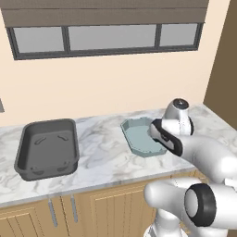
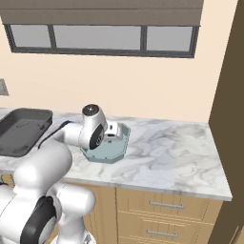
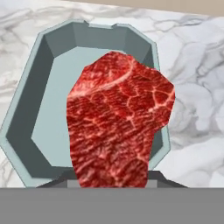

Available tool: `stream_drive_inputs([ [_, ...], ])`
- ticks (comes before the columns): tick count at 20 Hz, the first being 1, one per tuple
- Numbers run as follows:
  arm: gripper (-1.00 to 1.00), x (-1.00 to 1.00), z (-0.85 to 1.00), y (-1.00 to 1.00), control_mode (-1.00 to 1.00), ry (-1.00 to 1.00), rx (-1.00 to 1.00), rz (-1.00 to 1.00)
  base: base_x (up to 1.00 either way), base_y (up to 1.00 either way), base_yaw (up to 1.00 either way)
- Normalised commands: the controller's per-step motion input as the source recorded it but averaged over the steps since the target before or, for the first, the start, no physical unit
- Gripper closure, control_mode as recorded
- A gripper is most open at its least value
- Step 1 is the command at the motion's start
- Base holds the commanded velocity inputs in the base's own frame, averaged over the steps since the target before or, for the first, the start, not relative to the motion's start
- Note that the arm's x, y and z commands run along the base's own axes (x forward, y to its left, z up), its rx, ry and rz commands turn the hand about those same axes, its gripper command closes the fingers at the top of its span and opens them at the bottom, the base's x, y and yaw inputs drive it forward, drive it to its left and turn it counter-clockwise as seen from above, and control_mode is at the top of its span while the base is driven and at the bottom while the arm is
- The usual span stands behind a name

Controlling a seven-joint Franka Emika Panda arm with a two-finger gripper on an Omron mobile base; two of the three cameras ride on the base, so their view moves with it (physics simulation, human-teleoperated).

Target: Place one tomato and one steak in each tupperware on the nearby counter, to pack two identical lunches.

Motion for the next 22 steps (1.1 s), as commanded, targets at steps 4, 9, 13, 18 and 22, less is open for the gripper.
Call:
stream_drive_inputs([
  [4, 1.00, 0.23, -0.40, 0.03, -1.00, 0.03, 0.00, 0.00, 0.00, 0.00, 0.00],
  [9, 1.00, 0.25, -0.34, 0.04, -1.00, 0.02, 0.00, 0.00, 0.00, 0.00, 0.00],
  [13, 1.00, 0.26, -0.18, 0.11, -1.00, 0.00, 0.00, 0.00, 0.00, 0.00, 0.00],
  [18, 1.00, 0.43, -0.04, 0.22, -1.00, 0.00, 0.00, 0.00, 0.00, 0.00, 0.00],
  [22, -1.00, 0.53, -0.03, 0.08, -1.00, 0.00, 0.00, 0.00, 0.00, 0.00, 0.00],
])
